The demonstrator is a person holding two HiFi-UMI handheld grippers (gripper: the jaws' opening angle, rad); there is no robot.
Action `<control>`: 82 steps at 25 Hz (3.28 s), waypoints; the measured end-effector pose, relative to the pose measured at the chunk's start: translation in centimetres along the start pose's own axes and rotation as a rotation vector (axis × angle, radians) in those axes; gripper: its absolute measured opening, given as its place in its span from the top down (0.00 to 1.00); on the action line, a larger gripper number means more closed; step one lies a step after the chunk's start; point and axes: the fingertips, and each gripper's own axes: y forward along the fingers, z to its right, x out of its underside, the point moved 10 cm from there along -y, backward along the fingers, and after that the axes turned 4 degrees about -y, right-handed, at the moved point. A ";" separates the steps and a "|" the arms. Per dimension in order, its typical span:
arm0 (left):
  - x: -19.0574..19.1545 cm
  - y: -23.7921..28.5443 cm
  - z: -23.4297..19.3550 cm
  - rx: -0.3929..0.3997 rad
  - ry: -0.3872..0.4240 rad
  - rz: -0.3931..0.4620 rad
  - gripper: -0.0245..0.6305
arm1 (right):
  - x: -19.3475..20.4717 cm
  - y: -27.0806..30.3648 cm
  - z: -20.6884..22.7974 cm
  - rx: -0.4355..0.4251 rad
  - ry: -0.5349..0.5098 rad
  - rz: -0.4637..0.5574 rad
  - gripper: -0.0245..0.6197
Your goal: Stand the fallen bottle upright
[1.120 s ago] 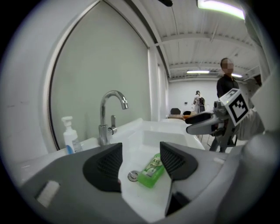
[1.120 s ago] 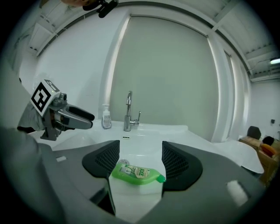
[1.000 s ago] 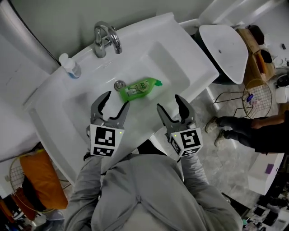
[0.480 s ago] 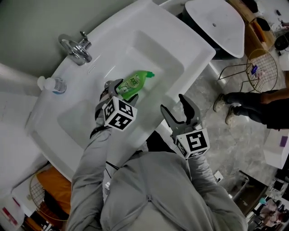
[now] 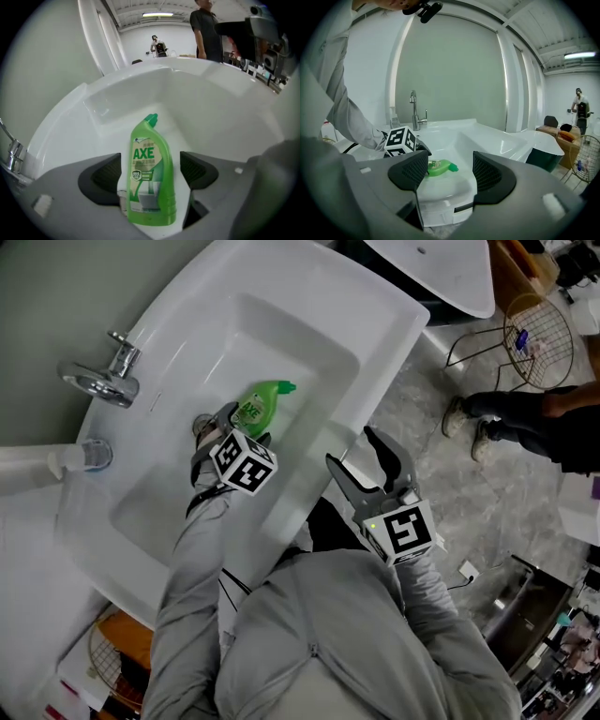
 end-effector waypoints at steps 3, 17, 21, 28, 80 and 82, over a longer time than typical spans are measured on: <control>0.1 0.8 -0.8 0.000 -0.010 -0.021 0.32 | 0.2 0.2 0.4 -0.003 0.006 -0.008 0.51; -2.3 5.5 -1.8 0.175 -0.053 -0.174 0.26 | 1.4 2.0 4.1 -0.033 0.036 -0.065 0.51; -2.5 6.1 -2.4 0.232 -0.065 -0.228 0.25 | 1.5 2.6 3.8 -0.052 0.035 -0.066 0.51; -3.2 7.0 -3.3 0.302 -0.095 -0.305 0.24 | 2.0 2.9 4.1 -0.052 0.053 -0.080 0.51; 1.5 -6.0 -3.1 0.000 -0.509 0.058 0.23 | 0.2 3.2 -1.8 -0.215 -0.048 -0.022 0.51; 2.2 -7.3 -2.9 -0.021 -0.534 0.077 0.23 | -0.4 3.3 -2.6 -0.239 -0.063 -0.012 0.51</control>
